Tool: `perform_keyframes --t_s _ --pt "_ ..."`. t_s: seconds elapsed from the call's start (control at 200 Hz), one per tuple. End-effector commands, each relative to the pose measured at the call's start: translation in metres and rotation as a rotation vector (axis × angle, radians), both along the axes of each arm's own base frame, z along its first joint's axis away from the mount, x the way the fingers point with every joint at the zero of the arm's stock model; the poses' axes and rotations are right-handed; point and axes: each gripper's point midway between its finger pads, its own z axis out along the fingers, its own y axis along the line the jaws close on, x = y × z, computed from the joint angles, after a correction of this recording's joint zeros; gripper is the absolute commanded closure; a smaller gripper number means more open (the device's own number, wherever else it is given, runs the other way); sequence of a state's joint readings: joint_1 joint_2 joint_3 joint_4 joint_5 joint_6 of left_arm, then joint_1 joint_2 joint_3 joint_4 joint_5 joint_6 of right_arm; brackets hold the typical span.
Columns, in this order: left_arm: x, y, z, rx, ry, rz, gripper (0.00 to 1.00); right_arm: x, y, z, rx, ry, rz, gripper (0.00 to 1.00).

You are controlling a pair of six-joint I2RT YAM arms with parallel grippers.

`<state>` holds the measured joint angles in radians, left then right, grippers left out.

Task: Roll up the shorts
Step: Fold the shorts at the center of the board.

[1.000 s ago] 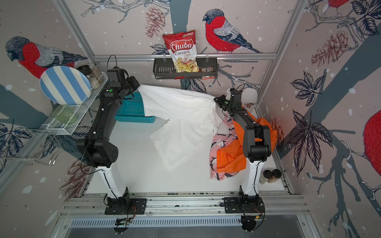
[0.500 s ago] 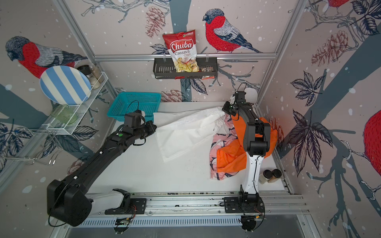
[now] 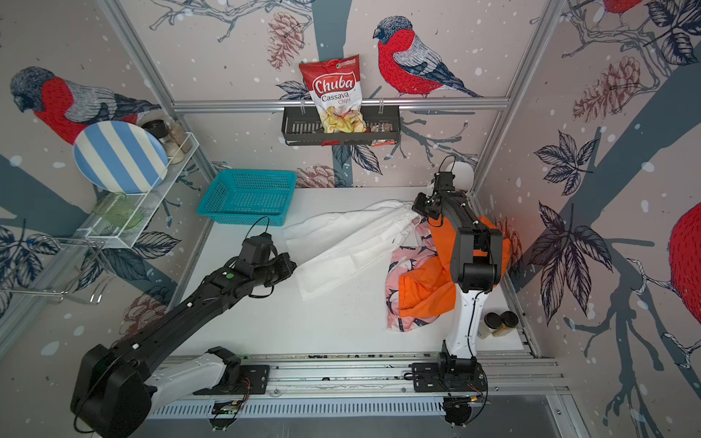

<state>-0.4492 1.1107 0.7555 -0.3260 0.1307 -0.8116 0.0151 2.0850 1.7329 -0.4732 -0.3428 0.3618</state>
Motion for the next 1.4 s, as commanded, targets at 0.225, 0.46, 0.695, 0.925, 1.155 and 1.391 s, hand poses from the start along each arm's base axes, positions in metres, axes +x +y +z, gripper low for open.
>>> perform_keyframes --t_s 0.225,0.46,0.695,0.925,1.155,1.391 --pt "-0.058 -0.002 -0.08 -0.027 0.228 -0.036 0.9 -0.03 -0.025 -0.036 -0.147 0.091 -0.069 0.73" --pt "-0.039 0.0 -0.027 -0.002 0.103 -0.019 0.58 -0.035 -0.035 0.028 -0.348 -0.063 -0.178 0.35" --pt "-0.015 -0.04 -0.015 0.007 0.092 -0.099 0.6 -0.031 0.053 0.024 -0.241 -0.111 0.104 0.39" --pt "-0.003 -0.077 -0.066 0.058 0.167 -0.142 0.61 -0.025 0.094 -0.046 -0.2 0.049 0.251 0.52" --pt "-0.017 -0.051 -0.122 0.139 0.26 -0.094 0.61 -0.049 0.145 -0.087 -0.221 0.124 0.361 0.56" --pt "-0.046 0.016 -0.14 0.138 0.297 0.035 0.6 -0.101 0.217 -0.099 -0.192 0.165 0.493 0.6"
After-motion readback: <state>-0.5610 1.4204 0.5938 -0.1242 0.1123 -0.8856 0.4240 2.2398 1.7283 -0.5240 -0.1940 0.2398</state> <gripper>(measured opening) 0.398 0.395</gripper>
